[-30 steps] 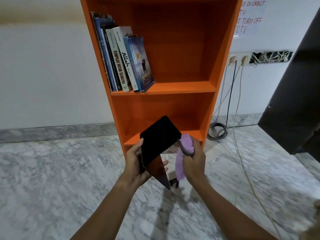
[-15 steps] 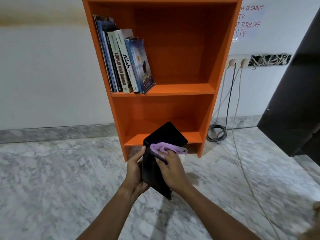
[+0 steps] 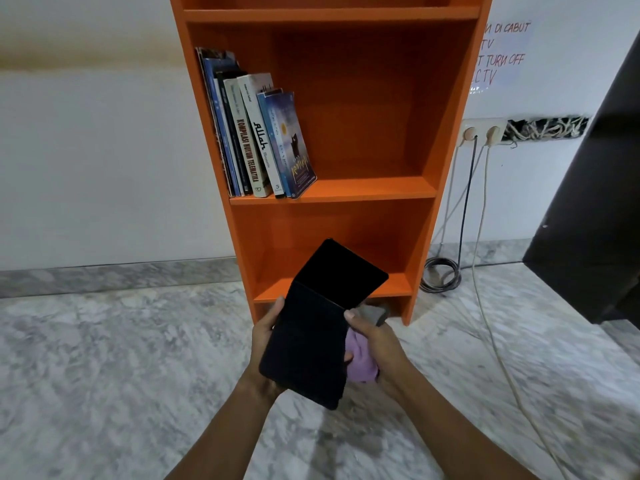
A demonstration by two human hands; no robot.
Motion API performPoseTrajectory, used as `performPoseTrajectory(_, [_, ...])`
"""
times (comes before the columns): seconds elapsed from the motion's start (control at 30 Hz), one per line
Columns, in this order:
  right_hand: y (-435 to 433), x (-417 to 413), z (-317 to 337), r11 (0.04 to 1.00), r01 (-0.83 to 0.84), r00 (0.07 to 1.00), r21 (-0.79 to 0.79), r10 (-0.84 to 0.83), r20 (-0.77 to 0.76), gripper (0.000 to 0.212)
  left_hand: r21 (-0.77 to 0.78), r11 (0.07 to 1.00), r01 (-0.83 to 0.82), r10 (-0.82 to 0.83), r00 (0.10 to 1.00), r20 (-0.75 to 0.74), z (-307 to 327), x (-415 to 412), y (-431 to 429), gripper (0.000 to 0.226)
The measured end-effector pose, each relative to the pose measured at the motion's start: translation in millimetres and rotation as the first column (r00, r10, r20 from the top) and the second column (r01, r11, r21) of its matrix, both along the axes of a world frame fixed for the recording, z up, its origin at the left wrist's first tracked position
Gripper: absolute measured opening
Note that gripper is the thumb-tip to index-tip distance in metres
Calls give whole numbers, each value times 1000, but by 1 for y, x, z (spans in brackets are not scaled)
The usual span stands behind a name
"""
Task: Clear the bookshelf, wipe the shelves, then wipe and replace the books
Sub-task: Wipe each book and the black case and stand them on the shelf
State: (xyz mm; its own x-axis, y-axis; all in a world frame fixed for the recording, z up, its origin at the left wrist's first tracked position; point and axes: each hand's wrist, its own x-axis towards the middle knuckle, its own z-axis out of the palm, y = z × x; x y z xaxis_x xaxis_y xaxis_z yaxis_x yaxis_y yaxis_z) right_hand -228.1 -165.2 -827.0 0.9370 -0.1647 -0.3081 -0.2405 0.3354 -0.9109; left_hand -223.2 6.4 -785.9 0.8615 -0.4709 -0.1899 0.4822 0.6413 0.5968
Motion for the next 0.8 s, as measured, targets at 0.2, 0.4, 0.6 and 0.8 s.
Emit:
performPoseTrajectory(0.2, [-22, 8, 17, 897, 304, 936, -320, -219, 275, 28, 595, 802, -49, -55, 986, 156, 2, 20, 15, 28])
performPoseTrajectory(0.4, [-13, 9, 20, 328, 625, 779, -708, -196, 596, 27, 679, 681, -273, -140, 862, 488, 2, 22, -7, 100])
performPoseTrajectory(0.6, [28, -15, 7, 183, 679, 649, -711, 302, 698, 32, 266, 938, -222, 131, 938, 322, 0, 22, -16, 47])
performPoseTrajectory(0.8, [47, -16, -1, 302, 668, 522, -681, 463, 717, 39, 185, 982, -34, -5, 978, 207, 4, 24, 11, 88])
